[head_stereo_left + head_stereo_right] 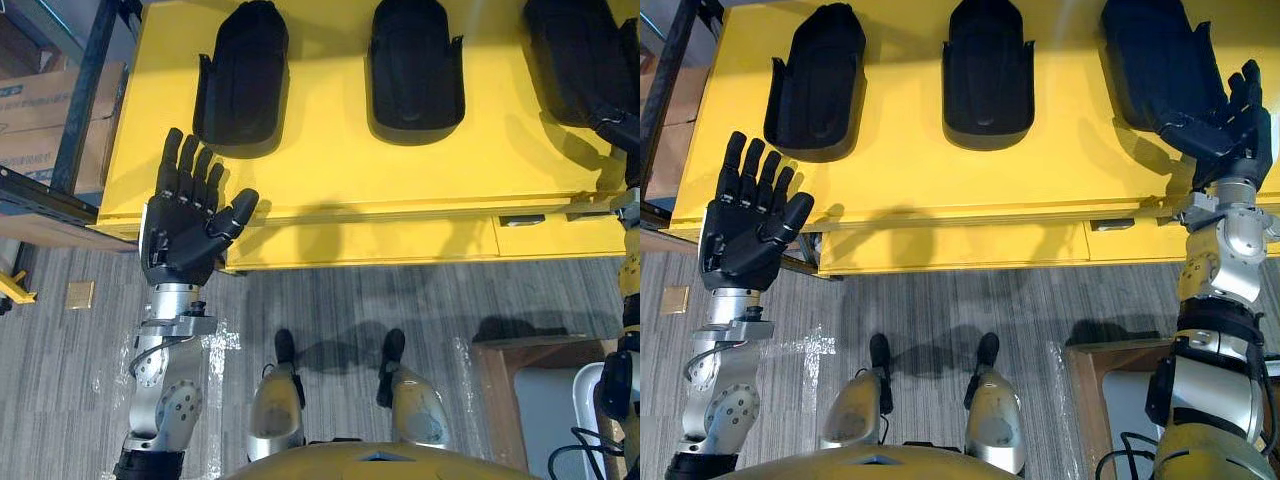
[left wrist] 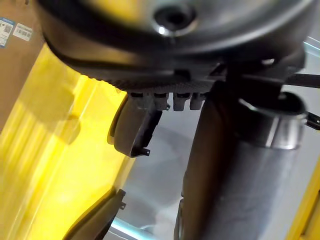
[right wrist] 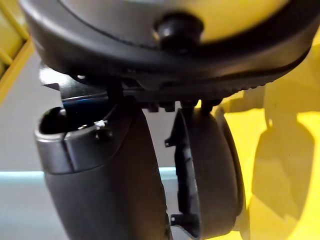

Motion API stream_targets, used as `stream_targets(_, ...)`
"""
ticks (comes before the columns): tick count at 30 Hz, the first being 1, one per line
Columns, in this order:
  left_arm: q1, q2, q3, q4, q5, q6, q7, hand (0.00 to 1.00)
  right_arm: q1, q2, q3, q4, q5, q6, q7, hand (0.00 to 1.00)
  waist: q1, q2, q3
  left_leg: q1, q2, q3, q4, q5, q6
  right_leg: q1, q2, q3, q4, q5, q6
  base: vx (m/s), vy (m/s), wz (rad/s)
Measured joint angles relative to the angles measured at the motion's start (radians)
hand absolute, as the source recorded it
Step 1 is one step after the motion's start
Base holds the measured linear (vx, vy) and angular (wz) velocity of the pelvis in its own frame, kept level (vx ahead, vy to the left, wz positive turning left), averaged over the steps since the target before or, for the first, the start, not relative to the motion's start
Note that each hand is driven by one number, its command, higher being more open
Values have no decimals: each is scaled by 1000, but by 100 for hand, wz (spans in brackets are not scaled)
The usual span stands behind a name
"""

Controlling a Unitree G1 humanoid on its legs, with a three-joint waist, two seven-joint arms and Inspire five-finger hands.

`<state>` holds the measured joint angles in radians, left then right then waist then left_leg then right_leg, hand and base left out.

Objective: Walk over and take three plastic housings, then place them on the shelf

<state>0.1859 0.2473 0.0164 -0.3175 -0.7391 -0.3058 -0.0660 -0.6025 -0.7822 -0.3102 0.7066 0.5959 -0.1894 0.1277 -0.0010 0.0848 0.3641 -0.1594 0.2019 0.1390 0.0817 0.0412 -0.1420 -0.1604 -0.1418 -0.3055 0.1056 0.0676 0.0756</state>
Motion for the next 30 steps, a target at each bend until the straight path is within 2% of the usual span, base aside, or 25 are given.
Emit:
stream_targets(9, 12, 6, 1, 0, 0, -2, -2, 100, 8, -10, 8, -8, -31, -2, -32, 100, 4, 0, 0, 15, -2, 4, -35, 22, 0, -10, -3, 0, 18, -7, 0, -4, 1, 0)
stream_targets(14, 26, -7, 0, -3, 0, -2, -8, 100, 198, -11, -62, -224, -285, -13, -137, 100, 7, 0, -1, 70, -3, 8, -87, 37, -4, 24, -4, -6, 24, -20, 7, 0, 0, 0)
stream_targets(17, 46, -22, -2, -8, 1, -2, -9, 100, 268, -10, -73, -382, -461, -16, -213, 100, -4, -1, -6, 91, -2, 12, -92, 36, -5, 43, -4, -9, 22, -26, 10, 5, 5, -1)
stream_targets(19, 52, -29, -3, -8, 1, -2, -9, 100, 297, -10, -74, -456, -517, -20, -230, 100, -7, -4, -10, 102, -1, 15, -96, 36, -5, 53, -3, -7, 19, -26, 10, 19, 7, -4)
stream_targets(21, 54, -47, -5, -8, 2, 0, -8, 100, 329, -10, -67, -514, -592, -22, -212, 100, -8, -15, -40, 121, -1, 17, -102, 35, -6, 72, -2, -10, 13, -26, 11, 32, 12, 0)
stream_targets(25, 69, -46, -4, -7, 2, 1, -8, 100, 352, -10, -44, -520, -593, -11, -118, 100, -2, -41, -96, 151, 0, 17, -105, 29, -8, 108, 1, -16, -4, -26, 11, 20, 7, 1)
stream_targets(27, 101, -44, -1, -7, 2, 2, -7, 100, 356, -13, -7, -520, -610, 23, -16, 100, -4, -60, -133, 154, 0, 18, -104, 21, -8, 115, 2, -15, -11, -26, 12, 0, 0, 0)
stream_targets(30, 113, -44, -1, -7, 2, 9, -7, 100, 358, -61, 51, -515, -611, 80, 85, 100, -2, -66, -143, 169, -2, 19, -106, 17, -2, 137, 2, -16, -24, -22, 17, -11, 4, 1)
